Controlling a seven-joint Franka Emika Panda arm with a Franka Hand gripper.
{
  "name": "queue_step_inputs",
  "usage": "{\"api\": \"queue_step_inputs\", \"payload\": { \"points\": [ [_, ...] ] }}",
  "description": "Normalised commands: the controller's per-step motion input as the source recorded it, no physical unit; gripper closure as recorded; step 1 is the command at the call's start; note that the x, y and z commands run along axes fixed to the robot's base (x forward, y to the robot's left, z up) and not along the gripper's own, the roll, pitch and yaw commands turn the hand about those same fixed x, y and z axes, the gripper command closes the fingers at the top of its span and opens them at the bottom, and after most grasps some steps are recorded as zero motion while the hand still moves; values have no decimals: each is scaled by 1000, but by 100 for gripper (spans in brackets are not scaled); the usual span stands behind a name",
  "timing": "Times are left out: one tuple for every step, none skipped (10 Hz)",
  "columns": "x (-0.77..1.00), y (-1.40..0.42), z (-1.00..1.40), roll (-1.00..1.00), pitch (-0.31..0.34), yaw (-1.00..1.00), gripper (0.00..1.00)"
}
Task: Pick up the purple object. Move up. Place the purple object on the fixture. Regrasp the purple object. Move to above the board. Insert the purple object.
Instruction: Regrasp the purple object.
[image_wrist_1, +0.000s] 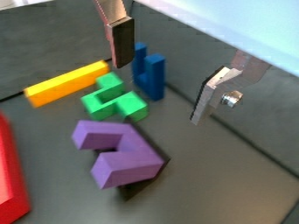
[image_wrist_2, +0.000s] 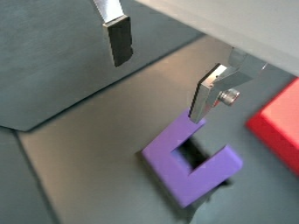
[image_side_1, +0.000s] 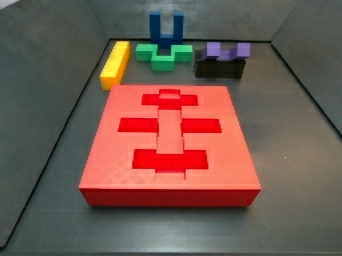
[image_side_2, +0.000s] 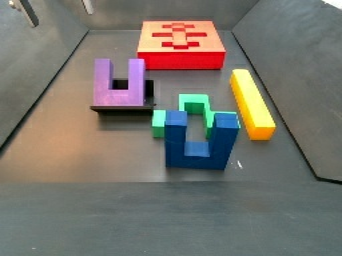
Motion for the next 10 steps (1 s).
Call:
{"api": "queue_step_inputs", "payload": {
  "points": [
    [23, -26, 0, 811, 354, -471, 0],
    [11, -40, 0, 740, 343, -511, 0],
    [0, -43, 0, 657, 340, -557, 0],
    [0, -49, -9, 517, 311, -629, 0],
    [11, -91, 0, 431, 280, -629, 0],
    [0, -83, 0, 186, 117, -420, 0],
    [0, -77, 0, 0, 0, -229, 0],
    [0, -49, 0, -51, -9, -134, 0],
    [94, -31, 0, -91, -20, -57, 0],
    [166, 0, -9, 0, 0, -3, 0]
  ]
}}
